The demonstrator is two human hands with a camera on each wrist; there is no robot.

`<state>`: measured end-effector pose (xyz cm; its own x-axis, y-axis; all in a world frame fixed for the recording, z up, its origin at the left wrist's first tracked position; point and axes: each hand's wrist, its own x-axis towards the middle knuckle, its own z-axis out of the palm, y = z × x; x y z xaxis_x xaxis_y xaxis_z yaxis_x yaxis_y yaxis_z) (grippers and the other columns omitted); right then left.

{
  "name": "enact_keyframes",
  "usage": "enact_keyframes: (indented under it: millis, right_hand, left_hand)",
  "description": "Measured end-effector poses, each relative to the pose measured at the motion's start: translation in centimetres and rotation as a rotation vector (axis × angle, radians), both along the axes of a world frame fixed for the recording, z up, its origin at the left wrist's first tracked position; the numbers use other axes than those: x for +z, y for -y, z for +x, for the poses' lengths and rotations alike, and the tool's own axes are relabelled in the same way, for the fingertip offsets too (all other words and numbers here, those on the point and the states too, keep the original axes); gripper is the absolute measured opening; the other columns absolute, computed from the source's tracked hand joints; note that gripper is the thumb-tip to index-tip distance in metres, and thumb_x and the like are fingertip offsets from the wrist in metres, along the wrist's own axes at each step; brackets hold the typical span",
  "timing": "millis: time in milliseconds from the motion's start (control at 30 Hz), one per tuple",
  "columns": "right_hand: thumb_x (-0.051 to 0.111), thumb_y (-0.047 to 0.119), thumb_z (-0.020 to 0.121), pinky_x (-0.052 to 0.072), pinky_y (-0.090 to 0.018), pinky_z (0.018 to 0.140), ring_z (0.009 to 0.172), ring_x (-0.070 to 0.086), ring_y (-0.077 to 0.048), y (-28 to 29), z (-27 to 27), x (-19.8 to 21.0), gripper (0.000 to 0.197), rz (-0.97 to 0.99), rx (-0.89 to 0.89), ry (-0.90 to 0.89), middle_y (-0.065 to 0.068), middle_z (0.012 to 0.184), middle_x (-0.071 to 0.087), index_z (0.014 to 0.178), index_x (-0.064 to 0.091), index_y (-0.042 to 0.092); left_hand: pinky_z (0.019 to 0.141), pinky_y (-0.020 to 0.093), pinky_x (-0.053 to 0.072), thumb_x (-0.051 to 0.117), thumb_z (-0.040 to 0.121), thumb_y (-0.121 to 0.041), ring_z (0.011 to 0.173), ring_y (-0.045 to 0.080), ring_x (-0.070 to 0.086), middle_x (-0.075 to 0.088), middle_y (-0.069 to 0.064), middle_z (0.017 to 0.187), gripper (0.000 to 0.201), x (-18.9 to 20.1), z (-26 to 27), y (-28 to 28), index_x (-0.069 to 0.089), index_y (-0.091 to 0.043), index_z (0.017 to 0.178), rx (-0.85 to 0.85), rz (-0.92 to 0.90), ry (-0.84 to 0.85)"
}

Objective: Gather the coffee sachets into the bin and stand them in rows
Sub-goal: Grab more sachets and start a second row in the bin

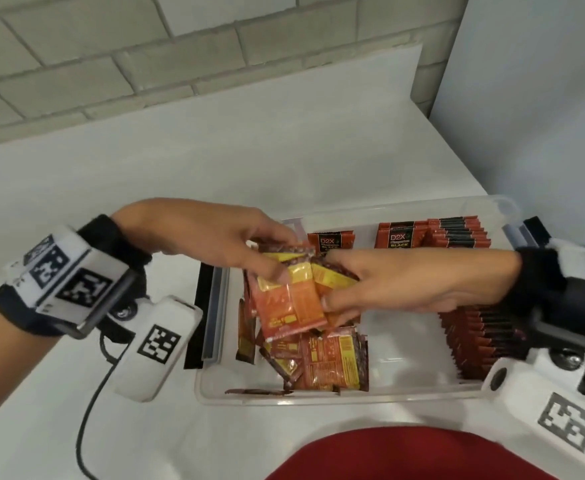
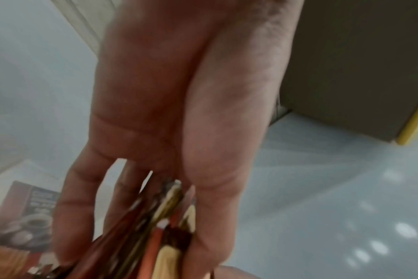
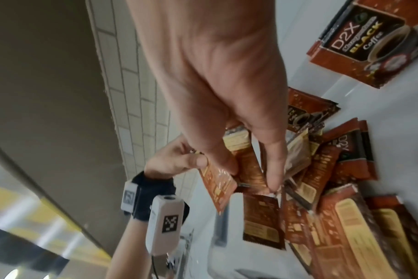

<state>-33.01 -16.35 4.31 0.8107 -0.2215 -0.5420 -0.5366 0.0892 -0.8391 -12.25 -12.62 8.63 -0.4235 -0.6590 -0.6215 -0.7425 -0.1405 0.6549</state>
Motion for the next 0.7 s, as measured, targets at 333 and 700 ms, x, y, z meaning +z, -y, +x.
enact_keyframes:
  millis: [333, 700]
  right_hand:
    - [0.075, 0.027, 0.063, 0.058, -0.031, 0.081, 0.093, 0.071, -0.013, 3.5, -0.7, 2.8, 0.078, 0.142, -0.437, 0.297, 0.003, 0.090, 0.075, 0.129, 0.033, 0.023]
    - [0.056, 0.014, 0.093, 0.056, -0.028, 0.075, 0.094, 0.068, -0.015, 7.2, -1.0, 3.8, 0.029, 0.198, -0.799, 0.562, -0.006, 0.105, 0.071, 0.122, 0.055, 0.013]
  left_hand:
    - [0.097, 0.029, 0.050, 0.048, 0.099, -0.017, 0.111, 0.024, 0.062, 0.063, 0.016, 0.121, 0.031, -0.1, -1.6, 2.5, 0.051, -0.005, 0.127, 0.434, -0.137, -0.386]
    - [0.085, 0.025, 0.050, 0.050, 0.094, -0.044, 0.104, 0.014, 0.060, 0.061, 0.009, 0.121, 0.056, -0.9, -5.1, 6.2, 0.046, -0.008, 0.137, 0.758, -0.427, -0.806]
